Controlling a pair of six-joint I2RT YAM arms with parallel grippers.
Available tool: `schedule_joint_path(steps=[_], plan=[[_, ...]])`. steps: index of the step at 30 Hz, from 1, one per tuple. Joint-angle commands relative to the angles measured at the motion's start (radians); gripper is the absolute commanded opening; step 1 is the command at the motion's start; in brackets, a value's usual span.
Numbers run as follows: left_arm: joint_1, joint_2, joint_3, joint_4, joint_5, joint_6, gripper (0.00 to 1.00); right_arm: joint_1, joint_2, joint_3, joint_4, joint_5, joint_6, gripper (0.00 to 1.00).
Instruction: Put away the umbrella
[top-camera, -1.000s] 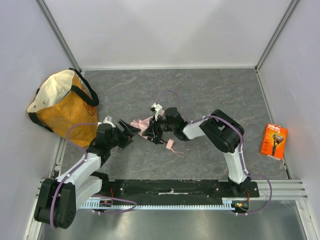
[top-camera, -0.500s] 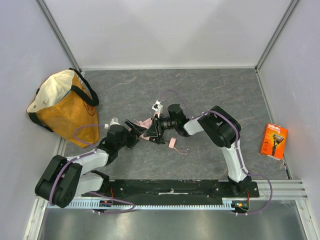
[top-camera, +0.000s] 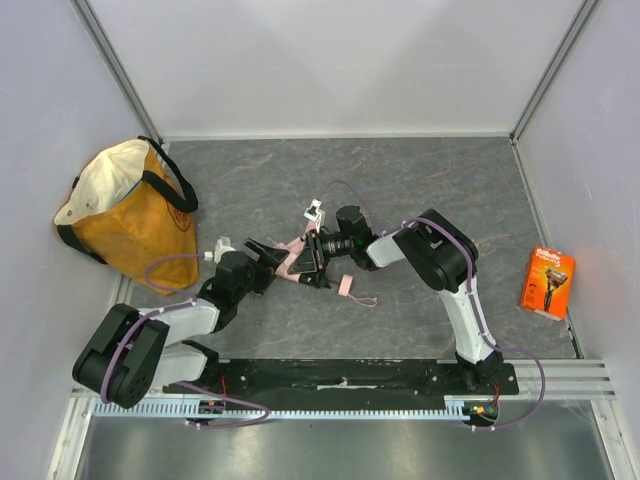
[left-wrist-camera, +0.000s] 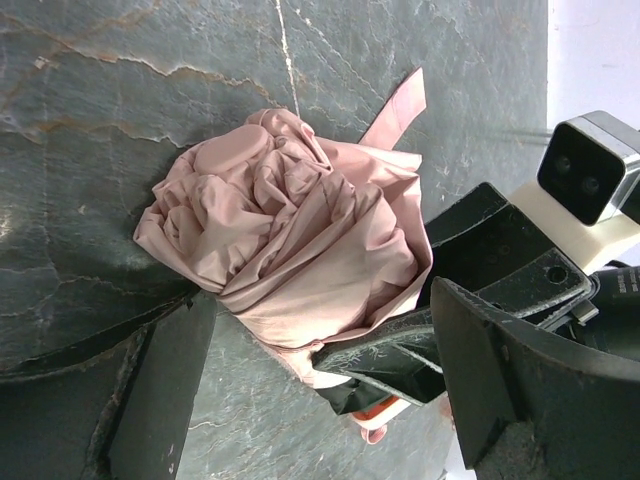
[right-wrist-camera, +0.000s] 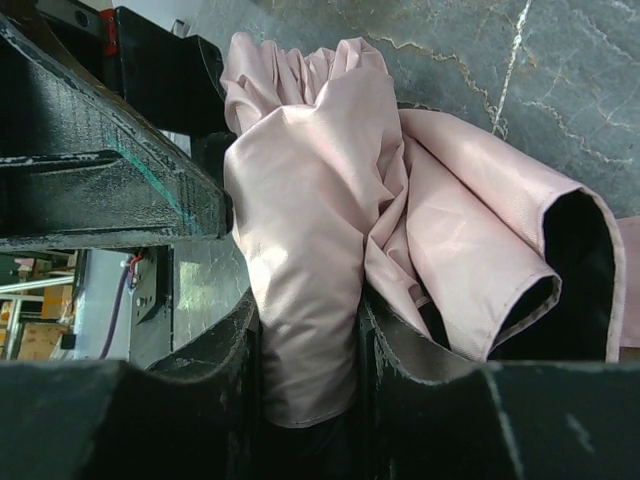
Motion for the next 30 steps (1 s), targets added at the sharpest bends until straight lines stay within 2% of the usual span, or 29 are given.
schedule_joint_path(steps=[1, 7, 13, 19, 22, 26, 30], plan=[[-0.021, 0.032, 0.023, -0.168, -0.087, -0.049, 0.94, 0.016, 0.125, -0.109, -0.298, -0.02, 0.06, 0.0], [-0.035, 0.11, 0.121, -0.336, -0.062, -0.092, 0.94, 0.016, 0.121, -0.1, -0.238, -0.065, 0.142, 0.0], [-0.044, 0.158, 0.111, -0.355, -0.054, -0.184, 0.88, 0.016, 0.113, -0.103, -0.166, -0.097, 0.22, 0.0], [-0.047, 0.176, 0.106, -0.286, -0.029, -0.149, 0.8, 0.016, 0.116, -0.085, -0.184, -0.117, 0.226, 0.0], [-0.052, 0.141, 0.103, -0.344, -0.04, -0.15, 0.86, 0.016, 0.116, -0.088, -0.166, -0.109, 0.248, 0.0], [-0.056, 0.06, 0.057, -0.439, -0.045, -0.193, 0.94, 0.016, 0.124, -0.118, 0.006, -0.108, 0.416, 0.0], [-0.06, 0.029, 0.003, -0.442, -0.028, -0.242, 0.95, 0.016, 0.128, -0.12, 0.083, -0.103, 0.484, 0.0]])
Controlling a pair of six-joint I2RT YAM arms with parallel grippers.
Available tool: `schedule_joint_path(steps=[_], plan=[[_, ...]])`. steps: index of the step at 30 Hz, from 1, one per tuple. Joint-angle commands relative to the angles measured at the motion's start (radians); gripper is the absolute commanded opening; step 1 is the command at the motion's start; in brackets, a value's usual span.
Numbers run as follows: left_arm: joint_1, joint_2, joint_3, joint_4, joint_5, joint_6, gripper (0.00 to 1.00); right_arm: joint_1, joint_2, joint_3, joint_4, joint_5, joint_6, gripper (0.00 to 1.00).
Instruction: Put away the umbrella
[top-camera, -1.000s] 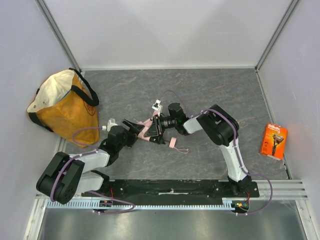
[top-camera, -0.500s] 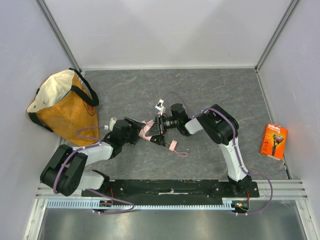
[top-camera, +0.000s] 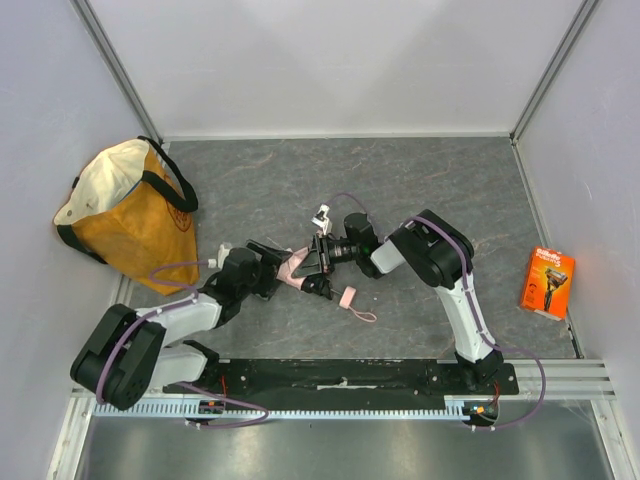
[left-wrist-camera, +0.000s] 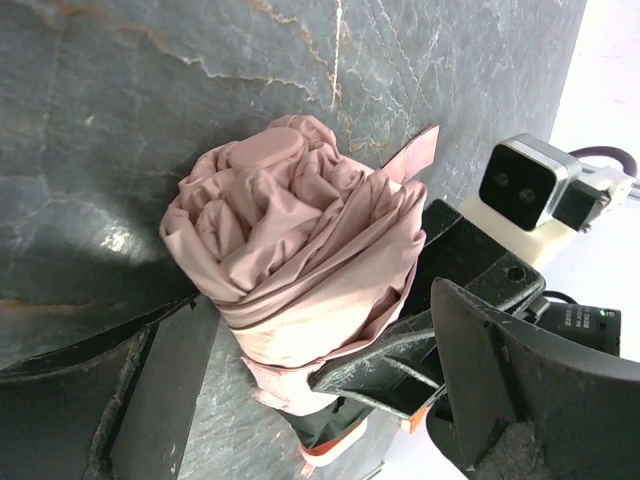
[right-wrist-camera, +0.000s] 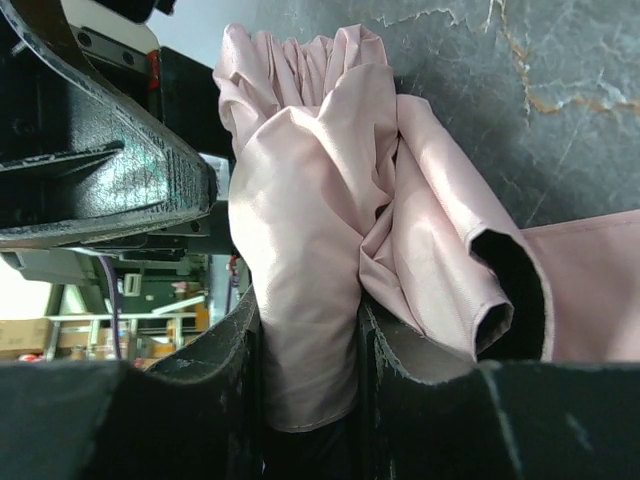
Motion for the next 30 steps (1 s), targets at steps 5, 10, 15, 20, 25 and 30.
schedule_joint_path(steps=[5, 10, 15, 20, 25, 30], plan=[[-0.014, 0.044, -0.022, -0.334, 0.005, -0.076, 0.94, 0.035, 0.072, -0.065, -0.114, -0.017, 0.096, 0.0], [-0.015, 0.142, 0.064, -0.414, -0.029, -0.094, 0.93, 0.038, 0.069, -0.058, -0.112, -0.051, 0.094, 0.0], [-0.046, 0.214, 0.092, -0.316, -0.035, -0.054, 0.63, 0.044, 0.071, -0.04, -0.109, -0.081, 0.103, 0.0], [-0.046, 0.179, -0.013, -0.136, -0.059, -0.017, 0.36, 0.05, 0.069, -0.017, -0.176, -0.097, 0.06, 0.0], [-0.046, 0.18, -0.016, -0.128, -0.052, 0.022, 0.02, 0.057, 0.077, 0.02, -0.319, -0.091, -0.042, 0.0], [-0.046, 0.196, -0.008, -0.163, -0.044, 0.043, 0.02, 0.057, 0.028, 0.067, -0.578, 0.009, -0.237, 0.21]])
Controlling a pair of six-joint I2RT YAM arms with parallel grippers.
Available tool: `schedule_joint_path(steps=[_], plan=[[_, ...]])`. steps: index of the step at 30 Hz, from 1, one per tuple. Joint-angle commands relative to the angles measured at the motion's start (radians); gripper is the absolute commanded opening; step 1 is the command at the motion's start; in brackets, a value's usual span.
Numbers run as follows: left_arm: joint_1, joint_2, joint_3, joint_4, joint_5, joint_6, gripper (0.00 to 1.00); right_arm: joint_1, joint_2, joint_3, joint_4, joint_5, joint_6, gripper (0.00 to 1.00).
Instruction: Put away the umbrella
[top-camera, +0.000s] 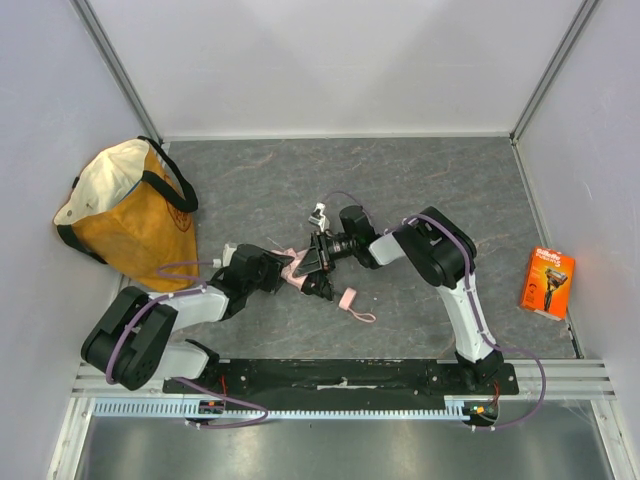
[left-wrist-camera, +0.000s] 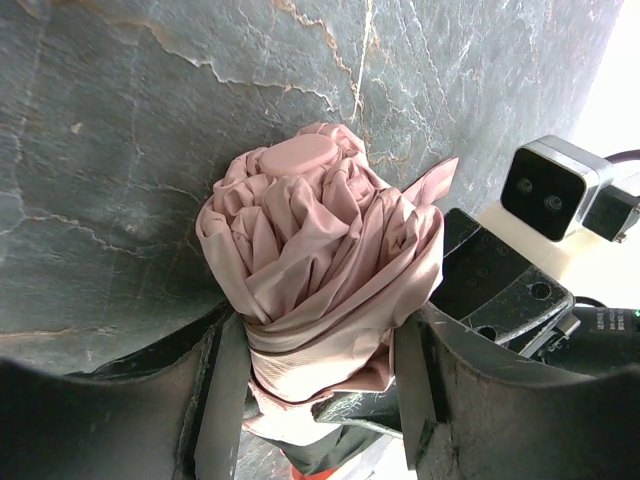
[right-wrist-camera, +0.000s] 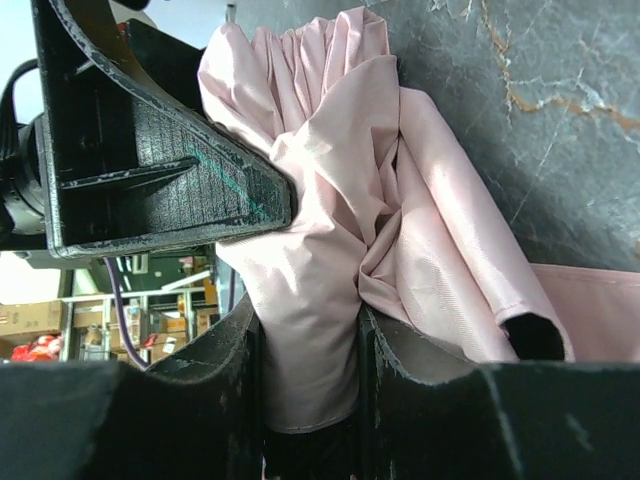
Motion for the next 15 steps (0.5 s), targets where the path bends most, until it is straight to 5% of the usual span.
schedule_joint_path(steps=[1, 8, 15], plan=[[-0.025, 0.089, -0.041, -0.201, -0.036, 0.114, 0.02, 0.068, 0.008, 0.006, -0.46, 0.094, -0.24, 0.28], [-0.022, 0.102, -0.033, -0.293, -0.025, 0.159, 0.02, 0.077, -0.16, 0.023, -0.672, 0.353, -0.45, 0.71], [-0.024, 0.104, -0.036, -0.298, -0.006, 0.183, 0.02, 0.116, -0.335, 0.014, -0.754, 0.588, -0.587, 0.86]])
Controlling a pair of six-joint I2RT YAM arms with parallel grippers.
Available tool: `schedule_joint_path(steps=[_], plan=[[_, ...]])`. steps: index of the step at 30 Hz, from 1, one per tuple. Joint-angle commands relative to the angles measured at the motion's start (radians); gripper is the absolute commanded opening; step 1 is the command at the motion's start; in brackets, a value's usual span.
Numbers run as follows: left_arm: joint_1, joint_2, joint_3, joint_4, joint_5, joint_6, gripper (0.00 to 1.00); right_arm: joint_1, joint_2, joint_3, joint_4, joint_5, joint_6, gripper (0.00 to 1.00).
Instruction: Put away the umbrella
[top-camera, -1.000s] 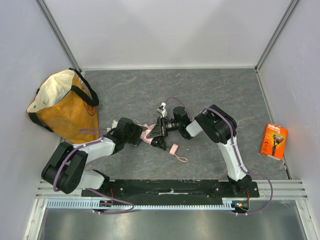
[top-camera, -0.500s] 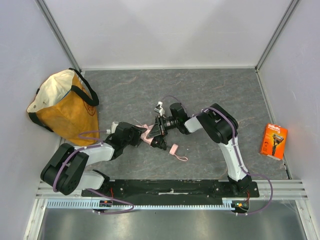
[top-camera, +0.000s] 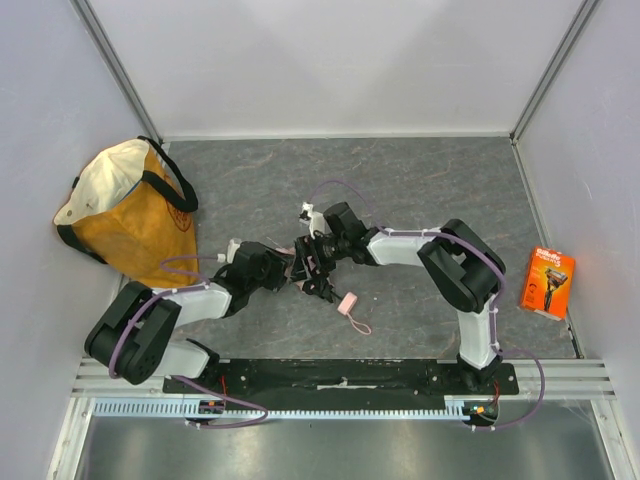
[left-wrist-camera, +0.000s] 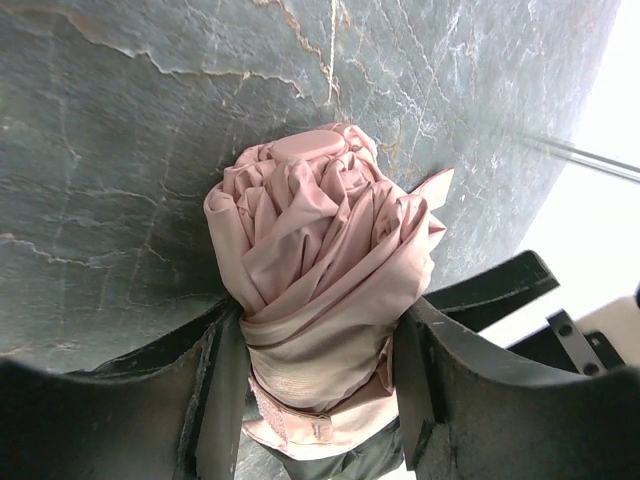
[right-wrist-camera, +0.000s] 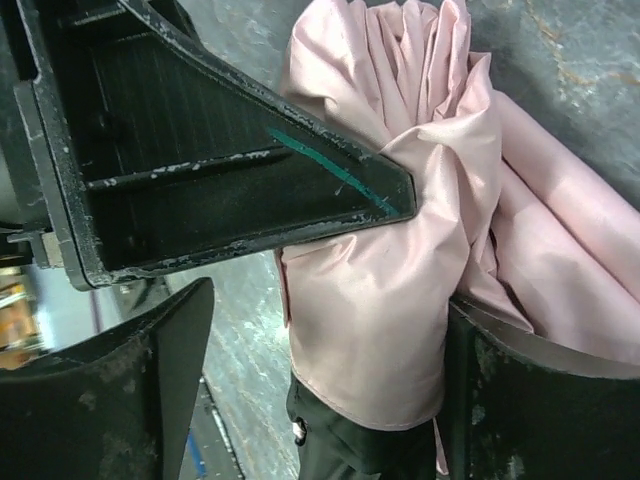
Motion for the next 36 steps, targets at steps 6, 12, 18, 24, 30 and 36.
schedule_joint_path(steps=[6, 12, 18, 24, 30, 36], plan=[[-0.016, 0.087, -0.021, -0.394, -0.012, 0.141, 0.02, 0.131, -0.156, -0.021, -0.246, 0.508, -0.33, 0.92], [-0.014, 0.091, -0.008, -0.417, -0.009, 0.146, 0.02, 0.301, -0.173, 0.025, -0.273, 0.956, -0.457, 0.92], [-0.014, 0.103, 0.011, -0.441, -0.005, 0.15, 0.02, 0.413, -0.082, 0.084, -0.31, 1.3, -0.562, 0.93], [-0.014, 0.111, 0.019, -0.46, 0.001, 0.146, 0.02, 0.458, -0.019, 0.061, -0.283, 1.374, -0.585, 0.82], [-0.016, 0.111, 0.019, -0.461, 0.006, 0.152, 0.02, 0.456, 0.004, -0.039, -0.169, 1.164, -0.571, 0.74], [-0.014, 0.094, 0.012, -0.457, 0.009, 0.16, 0.02, 0.43, 0.045, -0.036, -0.195, 1.145, -0.525, 0.34]])
